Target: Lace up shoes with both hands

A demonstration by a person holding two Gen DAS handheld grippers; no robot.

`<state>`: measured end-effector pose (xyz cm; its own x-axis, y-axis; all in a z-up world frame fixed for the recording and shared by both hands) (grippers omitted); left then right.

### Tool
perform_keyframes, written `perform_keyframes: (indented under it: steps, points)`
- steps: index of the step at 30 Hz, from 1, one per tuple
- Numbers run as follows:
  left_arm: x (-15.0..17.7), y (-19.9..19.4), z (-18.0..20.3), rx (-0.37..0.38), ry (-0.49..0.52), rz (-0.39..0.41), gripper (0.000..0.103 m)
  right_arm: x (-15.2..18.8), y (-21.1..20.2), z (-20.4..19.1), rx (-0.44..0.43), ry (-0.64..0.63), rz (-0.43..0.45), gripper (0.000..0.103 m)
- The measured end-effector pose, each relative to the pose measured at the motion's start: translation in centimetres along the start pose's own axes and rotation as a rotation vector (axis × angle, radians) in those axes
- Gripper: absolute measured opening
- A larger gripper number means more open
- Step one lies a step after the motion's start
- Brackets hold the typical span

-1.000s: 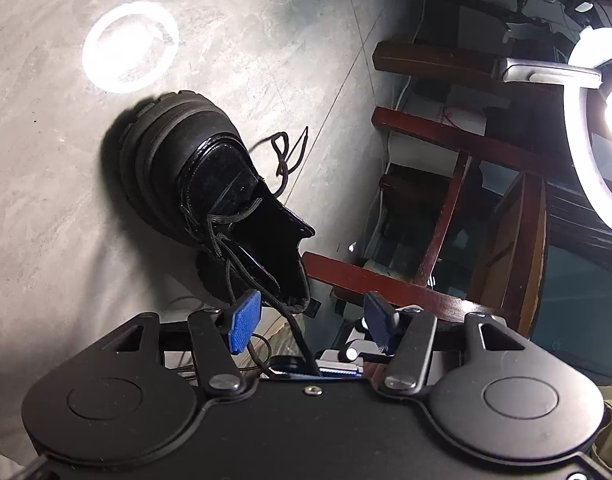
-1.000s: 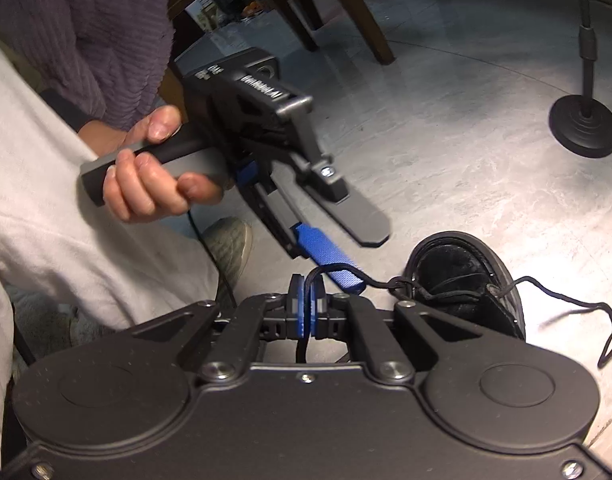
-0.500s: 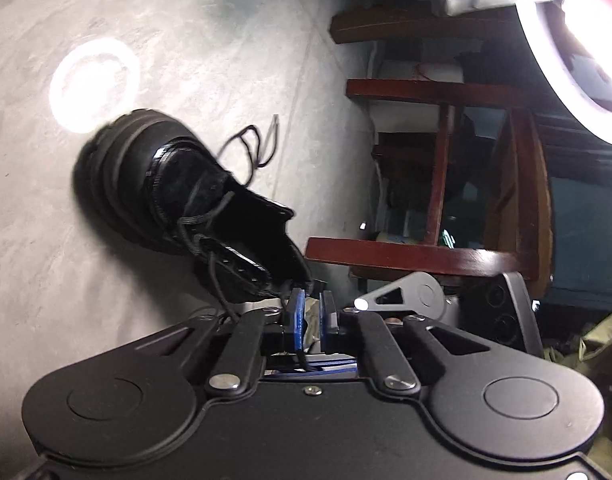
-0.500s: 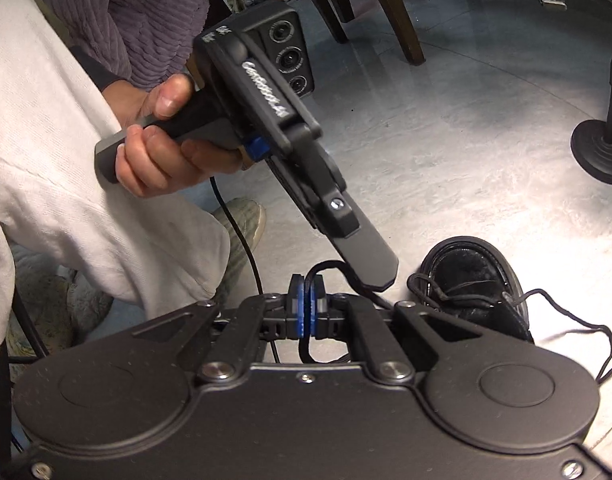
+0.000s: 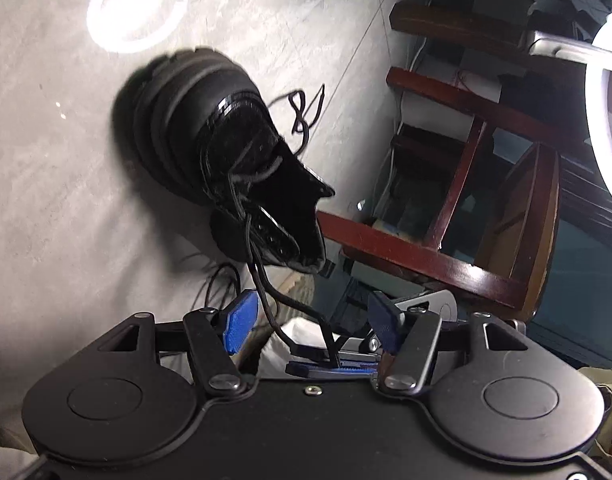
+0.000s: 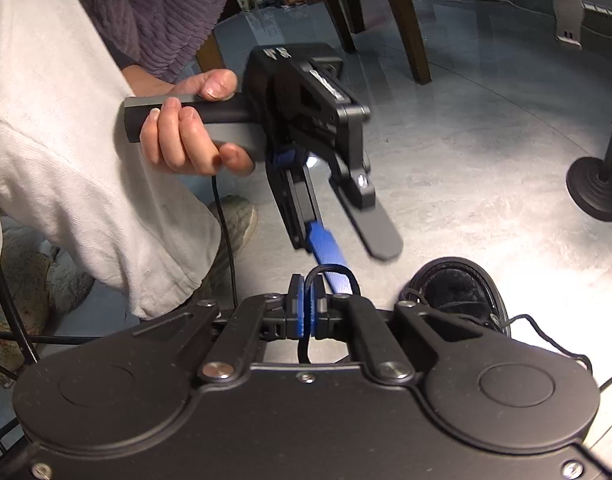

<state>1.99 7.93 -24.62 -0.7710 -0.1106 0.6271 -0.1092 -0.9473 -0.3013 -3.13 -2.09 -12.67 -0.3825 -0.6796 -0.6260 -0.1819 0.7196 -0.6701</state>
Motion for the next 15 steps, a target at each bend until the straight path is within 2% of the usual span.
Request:
perform_keyframes:
  steps: [2,4,6,9,15]
  points:
    - [0.2,0.5,-0.2,0.012,-0.015,-0.011,0.06,-0.1,0.1,-0.3,-0.018,-0.011,-0.001,0.004]
    - [0.1,0.5,-0.2,0.012,-0.007,0.009,0.053,0.0,0.3,-0.6,-0.029,-0.013,-0.011,0.004]
    - [0.0,0.3,0.0,-0.024,0.042,0.032,0.022,0.1,0.4,-0.7,-0.028,-0.019,-0.016,0.004]
    - [0.1,-0.2,0.8,-0.028,0.102,0.076,0.008,0.1,0.3,-0.5,-0.026,-0.015,-0.018,0.004]
    - [-0.7,-2.1,2.2,0.028,0.123,0.192,0.007,0.1,0.4,-0.9,-0.047,-0.023,-0.021,0.004]
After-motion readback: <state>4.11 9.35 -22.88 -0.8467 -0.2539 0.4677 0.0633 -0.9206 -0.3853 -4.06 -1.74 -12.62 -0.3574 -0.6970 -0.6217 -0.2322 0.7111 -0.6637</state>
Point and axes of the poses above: each gripper's, at about its wrist camera, not at the fingertips, and y roughly the way its jaws point, z to its right, x to its underside, the point moved 10 cm from there along y, roughly the way its jaws point, and after that the axes turned 8 degrees about -y, right-handed, at the moved point
